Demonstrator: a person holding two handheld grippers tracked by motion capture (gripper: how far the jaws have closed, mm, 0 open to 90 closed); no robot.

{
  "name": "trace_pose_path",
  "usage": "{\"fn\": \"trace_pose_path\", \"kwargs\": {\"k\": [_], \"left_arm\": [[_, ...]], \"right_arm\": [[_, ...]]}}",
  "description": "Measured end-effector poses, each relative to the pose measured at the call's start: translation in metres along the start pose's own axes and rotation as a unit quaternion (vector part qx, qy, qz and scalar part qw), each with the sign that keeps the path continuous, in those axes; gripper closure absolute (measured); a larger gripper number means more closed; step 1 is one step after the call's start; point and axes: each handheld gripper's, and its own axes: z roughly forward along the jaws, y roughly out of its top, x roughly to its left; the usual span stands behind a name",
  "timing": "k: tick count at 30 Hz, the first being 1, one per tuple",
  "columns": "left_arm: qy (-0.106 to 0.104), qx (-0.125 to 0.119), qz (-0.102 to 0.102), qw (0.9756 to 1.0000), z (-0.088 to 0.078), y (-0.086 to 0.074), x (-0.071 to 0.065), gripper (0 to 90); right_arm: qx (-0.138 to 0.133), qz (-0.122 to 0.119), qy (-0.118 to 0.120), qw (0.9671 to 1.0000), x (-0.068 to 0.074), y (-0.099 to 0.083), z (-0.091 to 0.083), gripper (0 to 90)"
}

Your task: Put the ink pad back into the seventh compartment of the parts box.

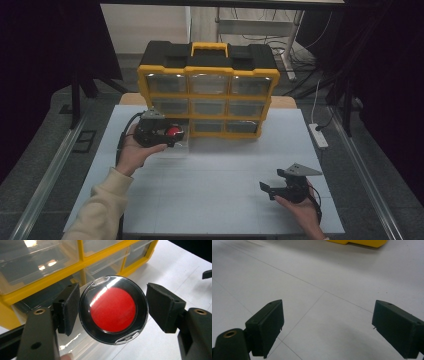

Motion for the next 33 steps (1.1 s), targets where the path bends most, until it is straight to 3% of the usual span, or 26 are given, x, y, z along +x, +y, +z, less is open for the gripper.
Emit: {"fn": "trace_pose_path", "kwargs": {"k": [13,28,33], "left_arm": [[0.006,0.005,-0.021,0.9997,0.009,0.001,0.015,30.6],[0.015,0.011,-0.018,0.9997,0.018,0.011,0.021,30.6],[0.023,0.018,-0.027,0.9992,0.025,0.012,0.025,30.6]], "right_arm": [[0.000,0.000,0.000,1.0000,0.000,0.000,0.000,10.9],[0.004,-0.001,-0.004,1.0000,0.000,0.000,0.002,10.9],[0.003,0.000,-0.002,1.0000,0.000,-0.001,0.001,10.9]]}}
